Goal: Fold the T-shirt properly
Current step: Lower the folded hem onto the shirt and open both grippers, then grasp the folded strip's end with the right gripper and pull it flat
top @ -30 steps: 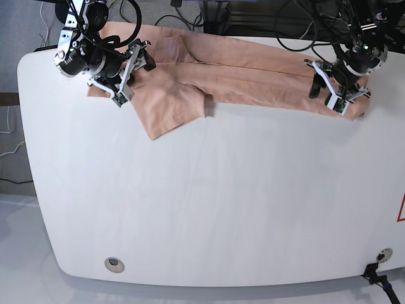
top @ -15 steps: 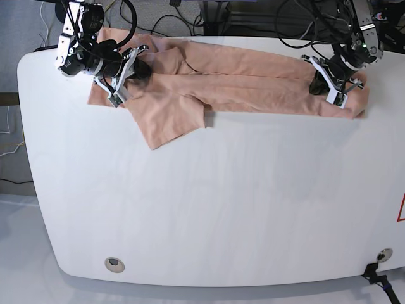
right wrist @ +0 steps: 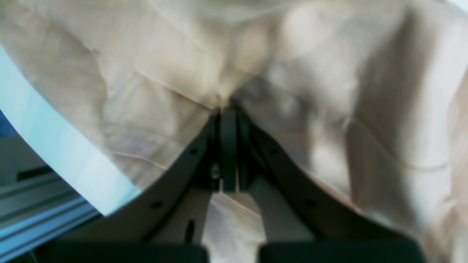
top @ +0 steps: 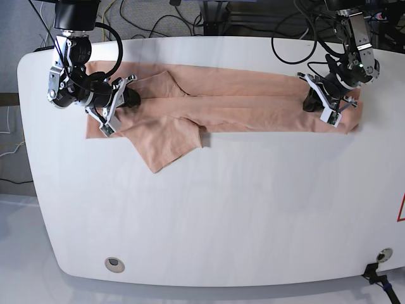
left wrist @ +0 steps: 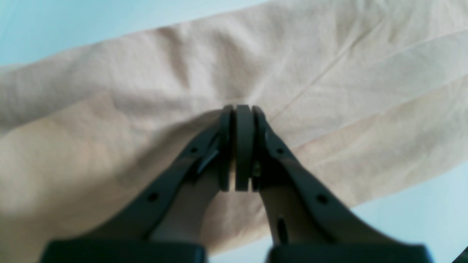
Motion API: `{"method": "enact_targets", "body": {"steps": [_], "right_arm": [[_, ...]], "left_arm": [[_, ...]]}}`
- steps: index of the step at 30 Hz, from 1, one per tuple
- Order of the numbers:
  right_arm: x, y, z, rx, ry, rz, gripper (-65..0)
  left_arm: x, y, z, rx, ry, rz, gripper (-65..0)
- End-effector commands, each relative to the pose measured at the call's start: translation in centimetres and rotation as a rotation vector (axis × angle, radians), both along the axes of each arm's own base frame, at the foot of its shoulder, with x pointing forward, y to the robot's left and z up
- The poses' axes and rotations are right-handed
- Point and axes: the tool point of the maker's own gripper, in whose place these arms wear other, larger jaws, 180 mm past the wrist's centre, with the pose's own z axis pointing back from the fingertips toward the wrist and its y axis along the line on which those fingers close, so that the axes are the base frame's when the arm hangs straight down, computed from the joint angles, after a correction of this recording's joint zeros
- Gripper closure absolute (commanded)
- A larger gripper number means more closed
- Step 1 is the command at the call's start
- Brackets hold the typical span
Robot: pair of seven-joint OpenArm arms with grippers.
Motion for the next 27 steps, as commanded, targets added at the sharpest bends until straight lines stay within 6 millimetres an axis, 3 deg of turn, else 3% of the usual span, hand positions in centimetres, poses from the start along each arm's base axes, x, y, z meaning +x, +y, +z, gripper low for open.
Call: {"method": "enact_targets", "body": {"steps": [1,6,14,18,24,27], "right_arm": [[-0.7,-1.1,-0.5,-0.087,0.042,0.033,0.0],[1.0,0.0,2.8,-0.117,-0.073,0.082,0.0],[6.1,2.8,7.6,-0.093,-0.232,0.098,0.0],[9.2,3.7,9.2,-0.057,-0.285,0.081,-0.1],[12.8,3.8,8.1,0.076,-0.288,-0.010,-19.7],[13.9,2.7,7.0,0.110,-0.267,-0.060,-26.9]], "left_arm": [[-0.5,1.1,-0.6,0.077,0.044,-0.006,0.0],[-0.2,1.6,-0.4,0.094,0.039,-0.006,0.0],[0.0,1.6,-0.2,0.094,0.032,-0.006,0.0],[1.2,1.8,0.6,0.096,0.002,-0.003,0.0],[2.0,1.8,1.1,0.096,-0.018,-0.002,0.0],[2.2,1.8,1.5,0.100,-0.029,-0.005,0.0]]}}
